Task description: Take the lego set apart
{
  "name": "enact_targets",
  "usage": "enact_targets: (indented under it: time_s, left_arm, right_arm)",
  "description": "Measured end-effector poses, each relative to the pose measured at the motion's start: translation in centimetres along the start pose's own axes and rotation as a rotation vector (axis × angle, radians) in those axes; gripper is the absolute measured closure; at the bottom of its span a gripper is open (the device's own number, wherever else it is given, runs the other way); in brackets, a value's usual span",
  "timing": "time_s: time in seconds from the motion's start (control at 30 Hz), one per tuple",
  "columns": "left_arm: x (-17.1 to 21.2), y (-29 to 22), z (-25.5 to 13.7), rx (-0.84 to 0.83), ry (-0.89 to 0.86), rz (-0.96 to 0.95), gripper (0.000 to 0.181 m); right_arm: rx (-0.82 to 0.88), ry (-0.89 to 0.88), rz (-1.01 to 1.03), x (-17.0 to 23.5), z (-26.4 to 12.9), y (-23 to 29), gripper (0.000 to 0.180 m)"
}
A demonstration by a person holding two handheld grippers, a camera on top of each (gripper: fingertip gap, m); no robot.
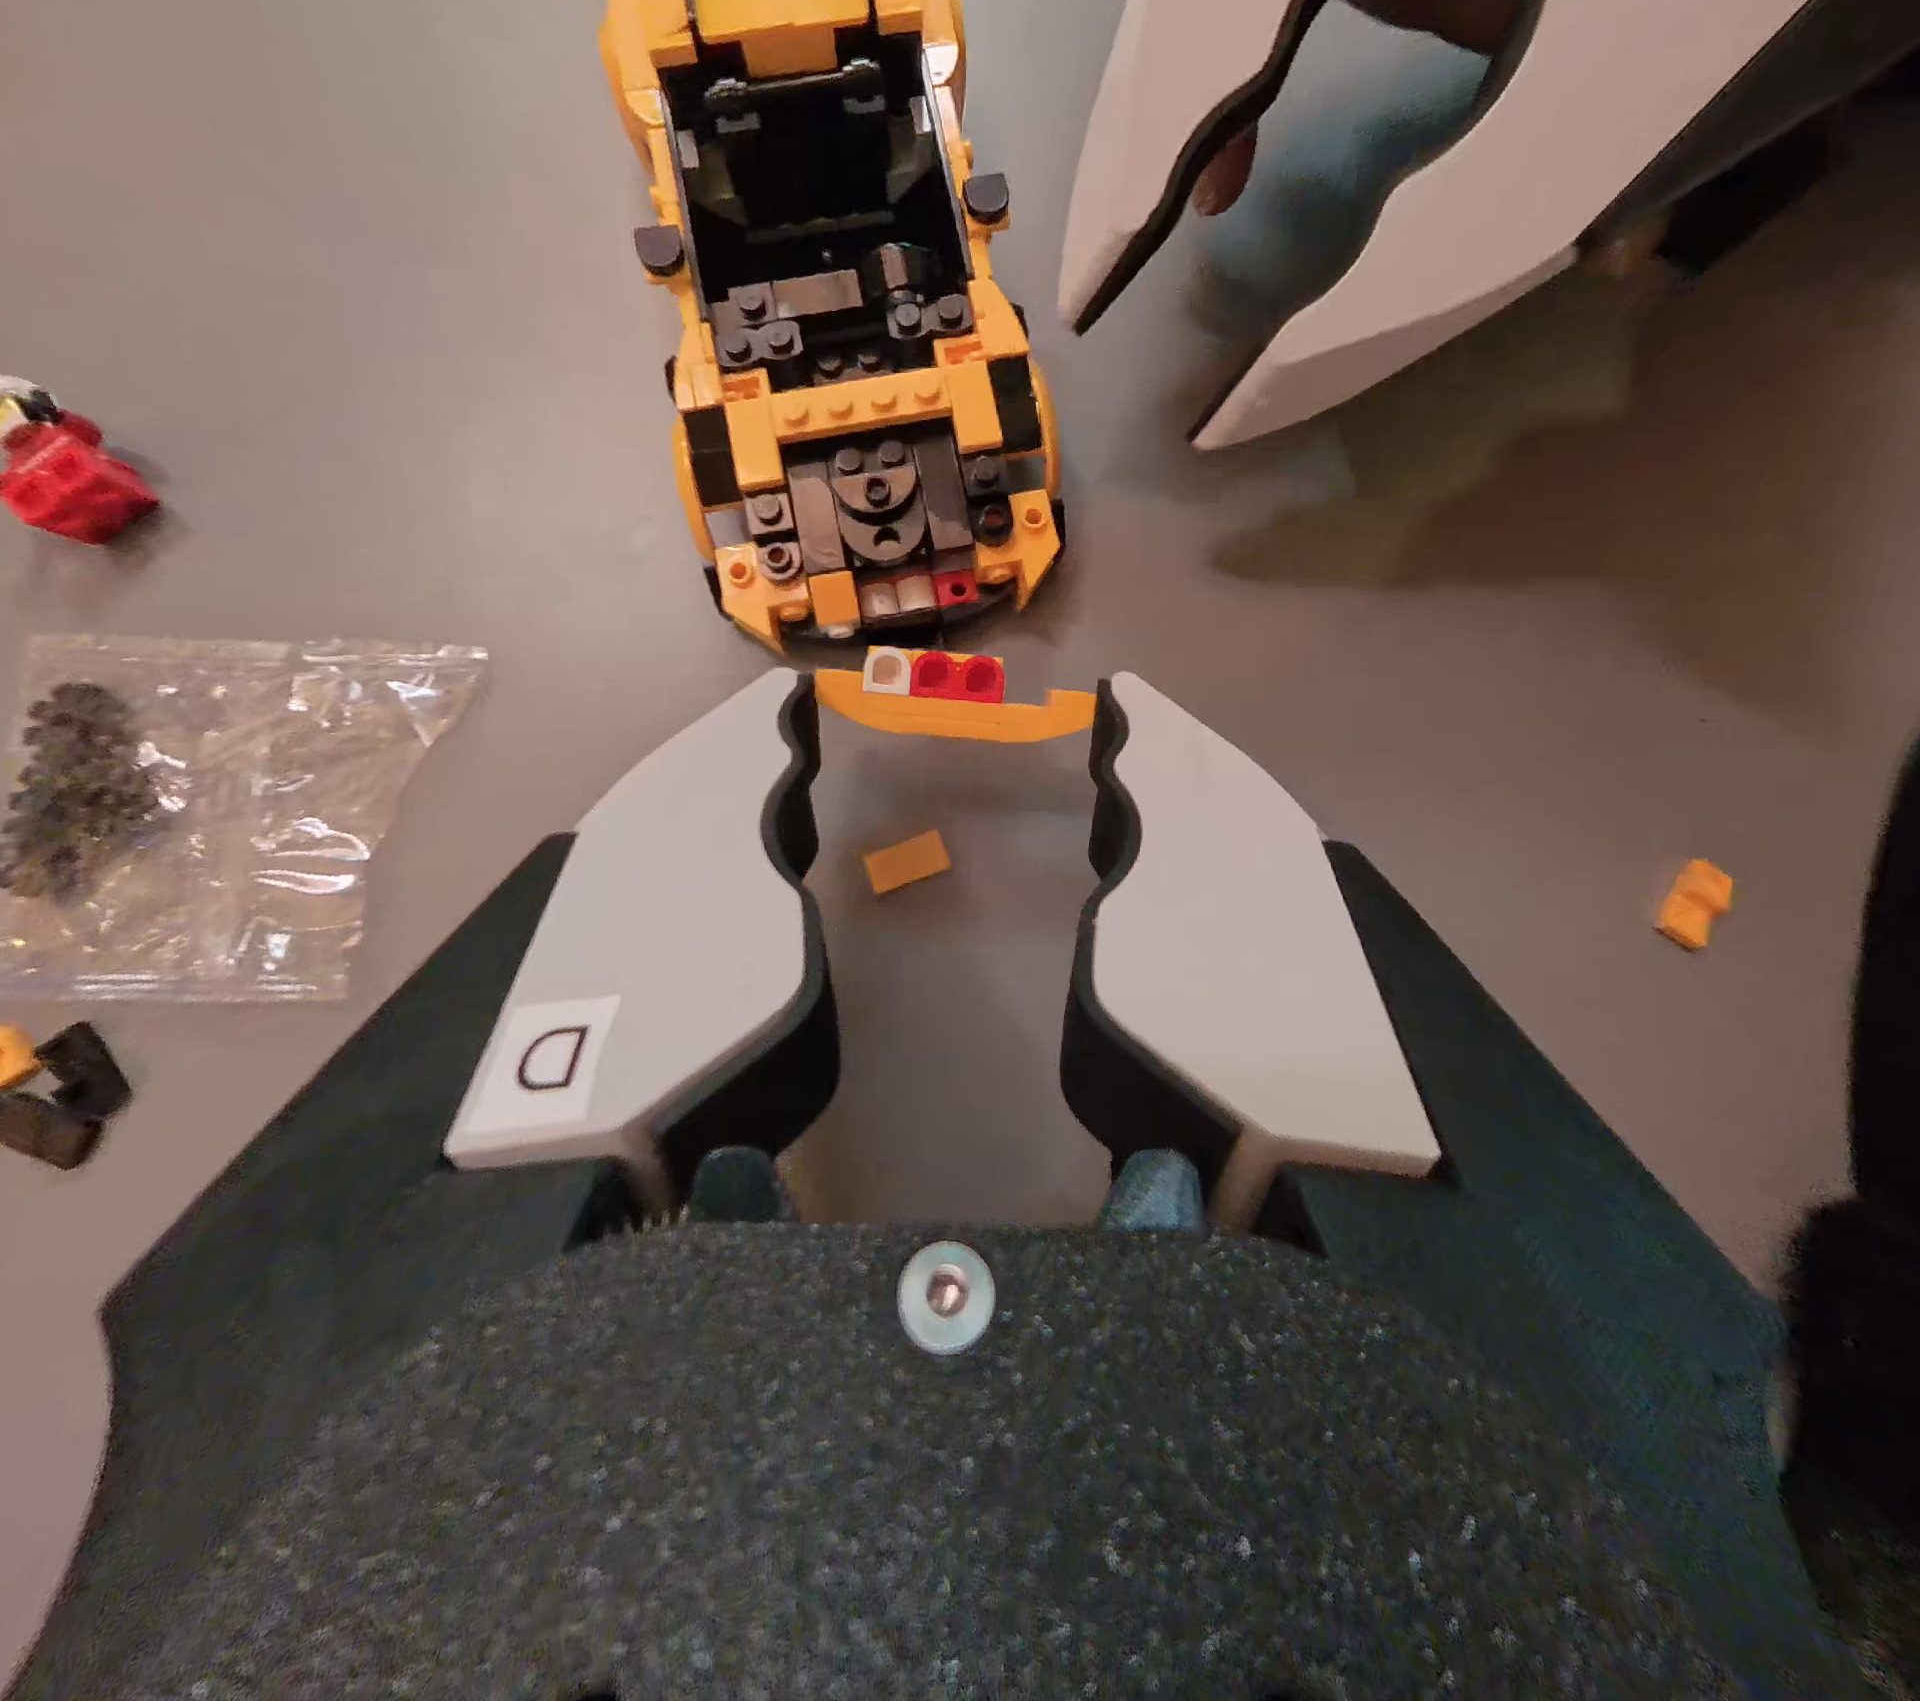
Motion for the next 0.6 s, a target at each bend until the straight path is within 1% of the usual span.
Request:
enact_targets:
  time_s: [0.1,0.2,0.4,0.5,0.6]
  left_arm:
    - [-0.1,0.0,0.5,0.002,0.012,0.025,0.131]
    - [-0.3,0.1,0.8,-0.003,0.028,0.03,0.131]
    - [-0.6,0.6,0.0,0.034,-0.035,-0.025,0.131]
    - [-0.6,0.6,-0.6,0.145,-0.12,-0.095,0.131]
    - [-0.3,0.6,-0.8,0.305,-0.168,-0.176,0.131]
  right_arm:
    - [0.009,-0.036,-0.032,-0.2,-0.5,0.0,0.157]
    - [0.026,-0.025,-0.073,0.0,-0.4,0.0,0.157]
    - [0.01,-0.055,-0.071,0.1,-0.5,0.2,0.158]
    - [-0.001,-0.099,-0.089,-0.3,-0.7,0.5,0.159]
    - [-0.015,-0.131,-0.176,-0.9,-0.5,1.3,0.158]
Point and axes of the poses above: each gripper's, where its closed fingertips meet, z out along the fingers, x out of its underside, y = z × x across the jaws, the point moved 9 cm from there along -z, back along the fingers, and after that the axes turned 5 degrees about z, right-handed, at the moved point
